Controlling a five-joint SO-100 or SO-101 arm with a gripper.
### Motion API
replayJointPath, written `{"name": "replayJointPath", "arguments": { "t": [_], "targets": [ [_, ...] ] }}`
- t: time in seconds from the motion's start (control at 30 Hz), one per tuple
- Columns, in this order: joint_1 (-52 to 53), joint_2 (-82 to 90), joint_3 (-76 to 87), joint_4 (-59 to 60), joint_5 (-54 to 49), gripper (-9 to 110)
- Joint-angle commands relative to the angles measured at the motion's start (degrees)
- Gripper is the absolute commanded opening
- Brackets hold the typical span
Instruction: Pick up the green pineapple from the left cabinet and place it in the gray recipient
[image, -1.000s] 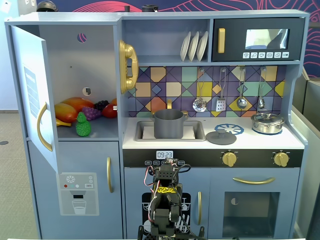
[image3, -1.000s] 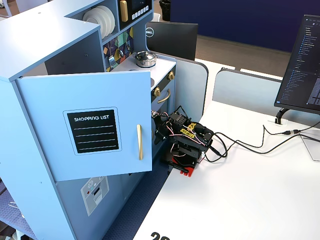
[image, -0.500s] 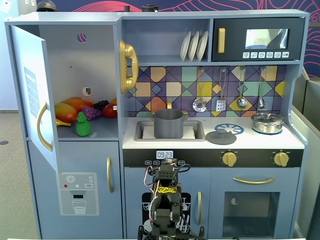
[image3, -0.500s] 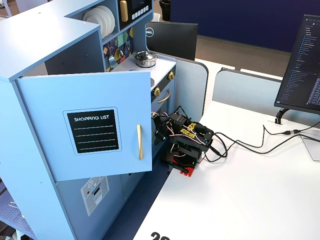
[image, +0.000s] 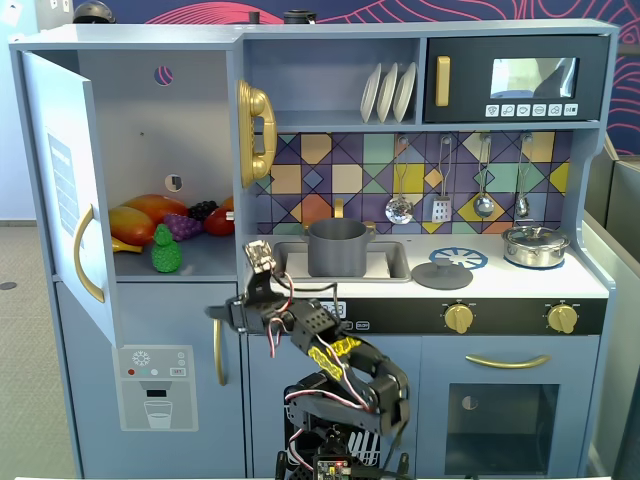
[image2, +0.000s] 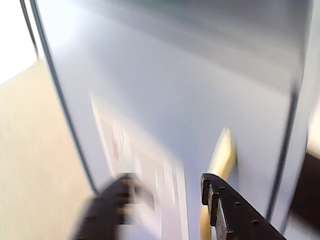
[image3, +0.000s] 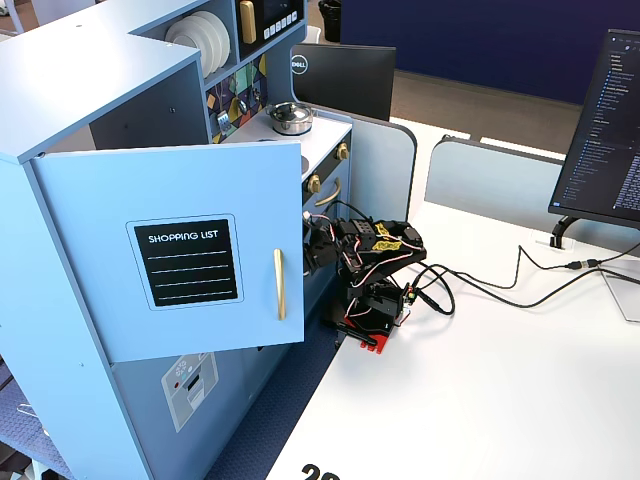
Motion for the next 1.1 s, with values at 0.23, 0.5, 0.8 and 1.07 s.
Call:
{"name": "replayJointPath", "arguments": {
  "t": [0.23,0.5,0.8,1.07],
  "targets": [
    [4.83,-8.44,-8.09,-13.89,-0.79,39],
    [1.23,-19.42,-13.36,-26.02,-3.87,38],
    [1.41,-29.62,-16.08,-37.09,-1.93,44],
    [0.53,-39.37,-22.94,-41.57,-2.72,45]
  ]
}}
